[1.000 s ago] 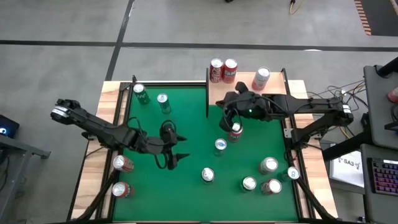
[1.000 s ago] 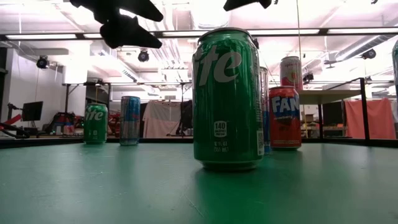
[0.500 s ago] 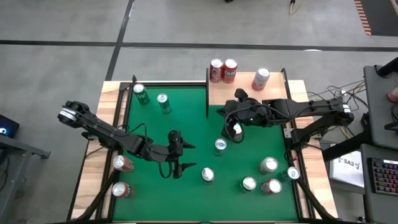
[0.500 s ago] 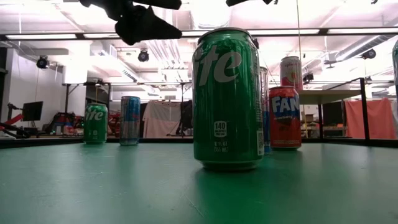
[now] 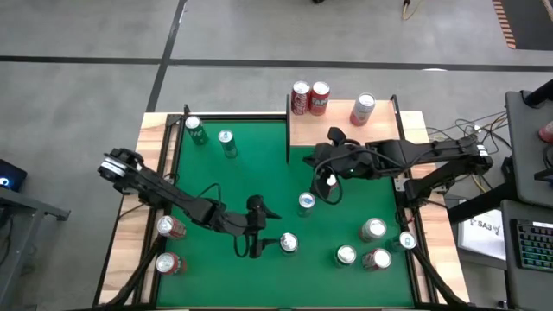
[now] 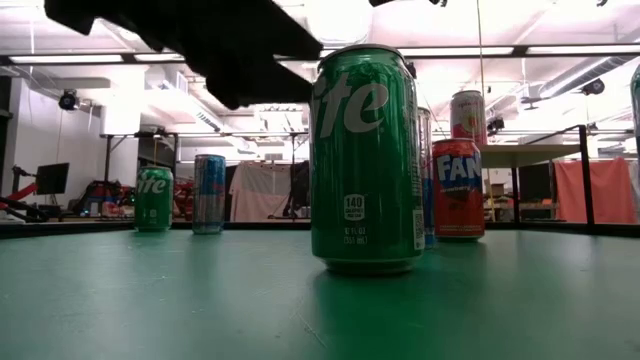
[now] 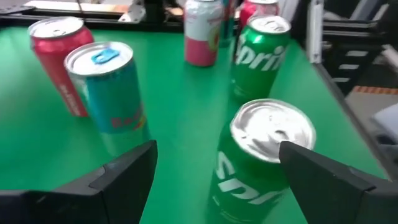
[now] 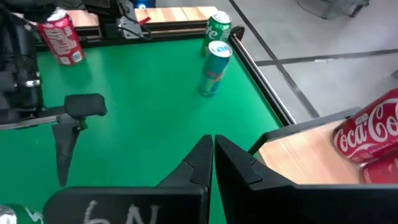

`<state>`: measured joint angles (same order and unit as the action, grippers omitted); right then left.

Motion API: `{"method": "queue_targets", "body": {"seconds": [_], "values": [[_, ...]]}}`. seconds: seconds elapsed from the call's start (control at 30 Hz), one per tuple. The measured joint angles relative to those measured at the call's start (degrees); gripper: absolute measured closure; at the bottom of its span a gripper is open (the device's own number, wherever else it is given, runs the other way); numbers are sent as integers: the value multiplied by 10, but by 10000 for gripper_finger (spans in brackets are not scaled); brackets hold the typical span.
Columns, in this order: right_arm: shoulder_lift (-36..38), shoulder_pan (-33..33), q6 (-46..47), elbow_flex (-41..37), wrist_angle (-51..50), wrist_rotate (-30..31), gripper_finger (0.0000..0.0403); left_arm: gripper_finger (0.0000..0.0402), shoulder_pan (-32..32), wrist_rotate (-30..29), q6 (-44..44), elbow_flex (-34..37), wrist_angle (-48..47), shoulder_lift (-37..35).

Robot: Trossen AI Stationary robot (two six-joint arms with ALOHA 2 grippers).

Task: Place canned beverage on shelf
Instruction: Put the bottom left green soda can on the shelf

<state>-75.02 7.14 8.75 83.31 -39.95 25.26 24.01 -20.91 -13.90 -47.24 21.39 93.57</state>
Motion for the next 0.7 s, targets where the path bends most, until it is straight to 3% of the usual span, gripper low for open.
{"method": "queue_targets", "body": {"seconds": [0.27, 0.7], "values": [[0, 1, 13, 0, -2, 0, 394, 80, 21, -13, 34, 0, 35, 20], [-4, 1, 19, 0, -1, 2, 394, 80, 22, 35, 23, 0, 29, 20]]}}
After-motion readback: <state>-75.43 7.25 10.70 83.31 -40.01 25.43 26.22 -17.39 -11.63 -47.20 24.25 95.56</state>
